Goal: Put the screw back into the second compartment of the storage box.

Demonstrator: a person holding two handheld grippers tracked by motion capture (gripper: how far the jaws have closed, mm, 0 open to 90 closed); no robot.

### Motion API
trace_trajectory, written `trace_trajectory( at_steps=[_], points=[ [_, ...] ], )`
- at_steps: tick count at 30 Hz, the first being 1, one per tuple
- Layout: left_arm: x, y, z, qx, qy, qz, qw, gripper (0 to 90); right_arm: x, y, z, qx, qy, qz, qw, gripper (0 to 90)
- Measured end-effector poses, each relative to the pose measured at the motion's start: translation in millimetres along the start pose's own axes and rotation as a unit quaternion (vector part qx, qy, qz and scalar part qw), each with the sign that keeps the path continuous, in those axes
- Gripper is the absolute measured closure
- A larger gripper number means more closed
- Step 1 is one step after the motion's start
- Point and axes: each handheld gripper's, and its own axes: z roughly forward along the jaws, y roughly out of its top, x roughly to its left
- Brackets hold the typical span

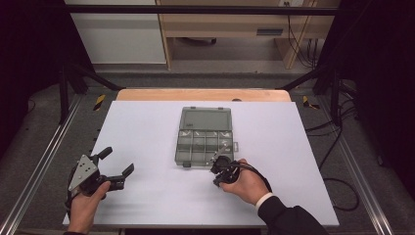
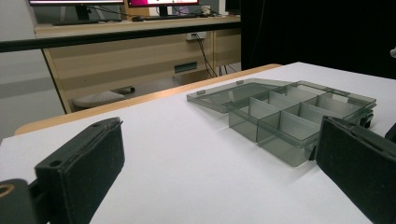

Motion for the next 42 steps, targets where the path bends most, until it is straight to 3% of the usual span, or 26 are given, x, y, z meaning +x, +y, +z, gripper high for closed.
trace_trajectory(
  at_steps=[13,31,36,42],
  points=[
    [-0.2,0.0,0.0,0.001,0.000,0.001,1.0000,1.1,4.6,0.7,0.4,0.005,-0.017,-0.002,0.9998,84.4],
    [-0.2,-0.1,0.1,0.001,0.000,0.001,1.0000,1.1,1.0,-1.6,-1.6,-0.007,-0.007,-0.001,0.9999,87.9],
    [-0.1,-0.1,0.1,0.001,-0.001,0.000,1.0000,1.1,-2.6,0.3,-10.2,-0.034,-0.005,0.005,0.9994,87.8],
    [-0.2,0.0,0.1,0.000,0.000,0.000,1.0000,1.1,-6.4,8.8,-27.8,-0.082,-0.006,0.018,0.9964,87.9]
  ],
)
